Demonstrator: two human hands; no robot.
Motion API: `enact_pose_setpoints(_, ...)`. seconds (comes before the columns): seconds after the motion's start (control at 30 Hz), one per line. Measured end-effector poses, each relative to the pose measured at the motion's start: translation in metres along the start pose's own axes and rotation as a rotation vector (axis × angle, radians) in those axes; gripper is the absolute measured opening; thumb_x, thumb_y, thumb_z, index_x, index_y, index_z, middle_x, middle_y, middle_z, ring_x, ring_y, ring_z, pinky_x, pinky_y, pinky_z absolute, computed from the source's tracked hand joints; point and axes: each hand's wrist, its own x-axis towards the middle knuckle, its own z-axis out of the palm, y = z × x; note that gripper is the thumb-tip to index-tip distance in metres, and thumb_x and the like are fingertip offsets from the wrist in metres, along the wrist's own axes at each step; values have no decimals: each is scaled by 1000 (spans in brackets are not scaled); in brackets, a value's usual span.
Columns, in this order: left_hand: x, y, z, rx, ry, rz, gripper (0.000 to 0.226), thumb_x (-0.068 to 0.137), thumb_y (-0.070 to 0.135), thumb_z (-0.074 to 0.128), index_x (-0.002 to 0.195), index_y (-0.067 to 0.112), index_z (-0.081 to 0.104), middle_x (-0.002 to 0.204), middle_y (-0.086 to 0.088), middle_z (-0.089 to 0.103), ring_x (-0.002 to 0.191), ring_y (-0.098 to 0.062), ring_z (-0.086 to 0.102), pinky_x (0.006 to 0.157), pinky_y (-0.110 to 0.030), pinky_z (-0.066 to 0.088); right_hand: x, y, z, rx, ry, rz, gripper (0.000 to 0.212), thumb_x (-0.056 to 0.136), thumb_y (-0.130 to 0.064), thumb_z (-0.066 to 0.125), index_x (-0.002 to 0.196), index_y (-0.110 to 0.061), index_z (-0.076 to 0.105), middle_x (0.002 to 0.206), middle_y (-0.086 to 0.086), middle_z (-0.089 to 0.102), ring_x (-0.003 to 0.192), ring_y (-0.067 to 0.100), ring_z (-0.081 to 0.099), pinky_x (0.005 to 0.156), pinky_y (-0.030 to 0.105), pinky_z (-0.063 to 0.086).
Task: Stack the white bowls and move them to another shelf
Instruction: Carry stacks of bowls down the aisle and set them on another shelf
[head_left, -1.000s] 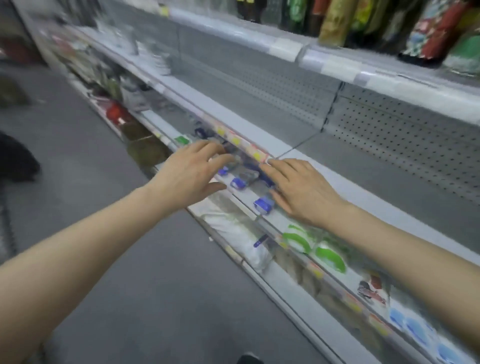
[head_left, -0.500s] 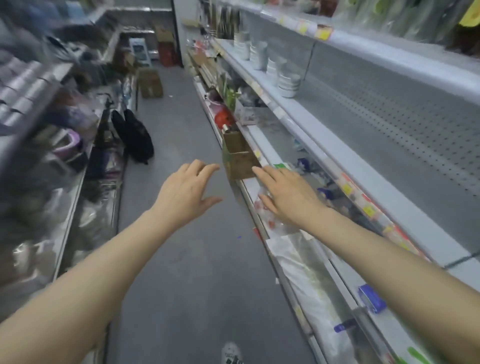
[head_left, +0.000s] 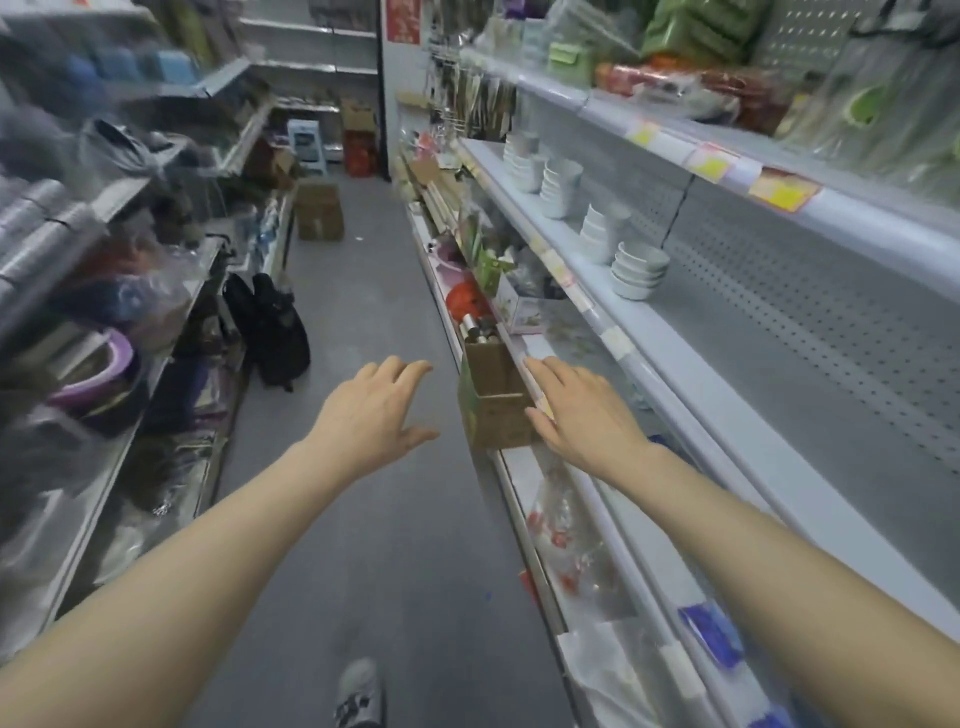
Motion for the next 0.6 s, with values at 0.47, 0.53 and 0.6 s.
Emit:
enact_pose_setpoints(0.47,315,-153,30,-153,92,153,94,77,65,69,149,24,25,130,-2,49,117,-27,52,89,-40,51,286,74,37,60,74,317,67,95,-38,49,153,-16,25,147,8,44,124,32,49,98,41,43)
enact_pose_setpoints(0.53,354,-167,40,-166,81,174,95,77,64,69,150,24,23,129,-2,49,117,-26,52,88,-39,51,322,87,46,57,69,342,67,94,-38,49,153,-16,24,147,8,44,122,33,51,97,42,45)
enact_pose_setpoints(0.6,396,-180,50,-183,93,196,95,78,63,70,151,23,23,129,-1,48,117,-25,52,87,-39,51,360,102,55,52,80,352,67,94,-38,49,153,-15,25,147,8,43,121,33,50,97,43,45)
